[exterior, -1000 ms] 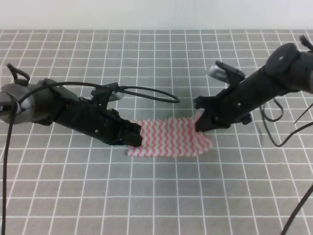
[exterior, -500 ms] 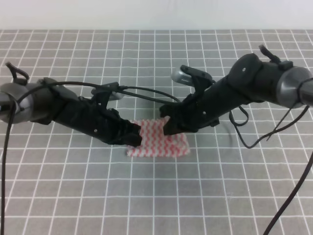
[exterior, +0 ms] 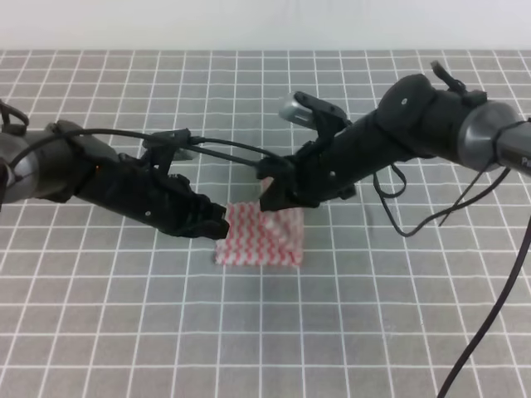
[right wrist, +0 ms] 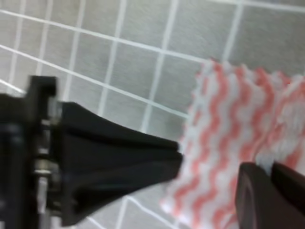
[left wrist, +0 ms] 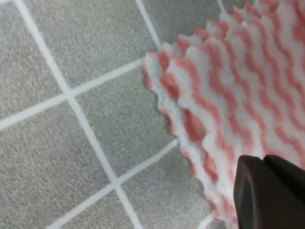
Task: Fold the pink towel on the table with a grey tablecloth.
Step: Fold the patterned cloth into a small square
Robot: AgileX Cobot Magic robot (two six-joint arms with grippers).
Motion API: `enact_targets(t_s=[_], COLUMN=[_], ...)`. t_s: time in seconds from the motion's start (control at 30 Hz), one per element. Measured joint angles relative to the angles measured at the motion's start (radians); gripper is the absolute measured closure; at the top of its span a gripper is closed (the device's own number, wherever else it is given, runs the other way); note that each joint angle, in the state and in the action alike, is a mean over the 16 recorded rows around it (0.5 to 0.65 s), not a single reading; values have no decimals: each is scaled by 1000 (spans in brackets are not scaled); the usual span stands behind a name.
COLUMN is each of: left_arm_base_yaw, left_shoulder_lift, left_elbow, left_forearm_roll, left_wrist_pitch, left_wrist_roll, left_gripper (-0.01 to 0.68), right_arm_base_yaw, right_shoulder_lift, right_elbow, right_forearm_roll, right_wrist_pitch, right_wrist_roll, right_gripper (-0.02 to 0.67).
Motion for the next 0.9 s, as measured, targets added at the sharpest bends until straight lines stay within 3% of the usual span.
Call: enact_targets(t_s=[0.9], left_arm_base_yaw=[48], left_shoulder_lift=[1], left_elbow=[0], left_forearm_roll=[9], left_wrist_pitch=[26], left_wrist_roll=[5], left_gripper=[676], right_arm_base_yaw=[44], right_shoulder_lift=[51], right_elbow=[-47], right_forearm_roll=[15], right_wrist_pitch=[-21], right_wrist_roll=[1], right_gripper=[661])
